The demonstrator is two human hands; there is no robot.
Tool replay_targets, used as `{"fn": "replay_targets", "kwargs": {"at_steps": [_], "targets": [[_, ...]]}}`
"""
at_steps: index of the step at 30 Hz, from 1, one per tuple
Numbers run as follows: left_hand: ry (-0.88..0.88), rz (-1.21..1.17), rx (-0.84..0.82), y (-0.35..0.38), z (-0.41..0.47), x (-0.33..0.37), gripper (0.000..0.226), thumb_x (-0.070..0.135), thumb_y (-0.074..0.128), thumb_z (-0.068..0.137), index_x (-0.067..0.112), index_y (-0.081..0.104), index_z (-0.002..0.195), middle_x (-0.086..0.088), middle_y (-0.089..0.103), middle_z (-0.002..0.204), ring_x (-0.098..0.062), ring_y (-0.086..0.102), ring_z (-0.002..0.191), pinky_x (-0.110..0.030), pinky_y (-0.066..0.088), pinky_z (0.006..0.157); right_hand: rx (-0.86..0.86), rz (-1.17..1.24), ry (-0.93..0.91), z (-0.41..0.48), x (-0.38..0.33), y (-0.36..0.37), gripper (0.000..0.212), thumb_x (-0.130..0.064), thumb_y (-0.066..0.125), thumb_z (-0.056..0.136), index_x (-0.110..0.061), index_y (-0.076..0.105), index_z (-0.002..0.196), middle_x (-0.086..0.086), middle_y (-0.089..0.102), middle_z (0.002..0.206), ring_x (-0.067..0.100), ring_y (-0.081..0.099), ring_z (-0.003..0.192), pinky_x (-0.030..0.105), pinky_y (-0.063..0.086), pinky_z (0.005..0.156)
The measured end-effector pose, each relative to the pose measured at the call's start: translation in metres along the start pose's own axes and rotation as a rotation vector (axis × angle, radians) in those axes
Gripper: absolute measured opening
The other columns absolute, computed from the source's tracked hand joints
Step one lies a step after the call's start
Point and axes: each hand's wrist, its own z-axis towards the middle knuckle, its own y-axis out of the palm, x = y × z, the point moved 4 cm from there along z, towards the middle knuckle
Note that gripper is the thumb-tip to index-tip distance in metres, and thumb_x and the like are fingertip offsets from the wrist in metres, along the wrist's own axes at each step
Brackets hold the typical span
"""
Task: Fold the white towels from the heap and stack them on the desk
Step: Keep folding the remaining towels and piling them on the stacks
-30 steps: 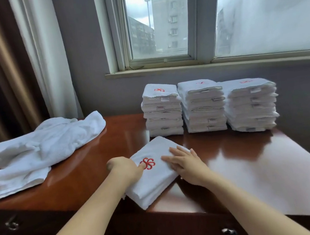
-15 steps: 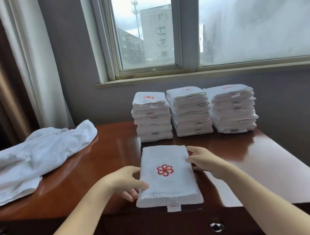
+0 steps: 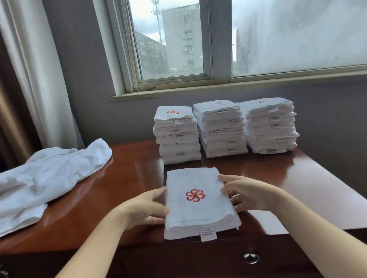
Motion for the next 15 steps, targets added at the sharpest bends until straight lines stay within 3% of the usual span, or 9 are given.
{"fn": "replay_targets", "kwargs": {"at_steps": [3,7,15], "targets": [[-0.002,0.020,0.015,0.000,0.002,0.002,0.086,-0.009,0.064,0.082,0.026,0.031,0.153,0.003,0.059,0.128,-0.005,0.065,0.106,-0.017,0.055,0.076,-0.028,-0.018,-0.009,-0.003,0.003,0.002,0.071,0.001,0.055,0.089,-0.028,0.033,0.151,0.007,0.068,0.100,0.019,0.065,0.067,0.031,0.056,0.059],[0.000,-0.120,0.001,0.000,0.004,0.002,0.085,-0.014,0.059,0.083,0.026,0.032,0.153,-0.007,0.058,0.137,-0.021,0.065,0.114,-0.035,0.052,0.098,-0.031,-0.064,-0.035,-0.009,0.004,0.003,0.075,0.007,0.050,0.085,-0.025,0.031,0.151,0.010,0.064,0.114,0.023,0.063,0.078,0.031,0.056,0.060],[0.051,-0.231,-0.086,0.004,-0.002,-0.008,0.086,-0.008,0.066,0.083,0.033,0.033,0.151,-0.007,0.067,0.126,-0.024,0.066,0.113,-0.034,0.057,0.087,-0.105,-0.115,-0.067,-0.022,0.007,0.004,0.081,0.005,0.059,0.084,-0.027,0.028,0.152,0.008,0.058,0.125,0.020,0.066,0.089,0.032,0.058,0.065]]}}
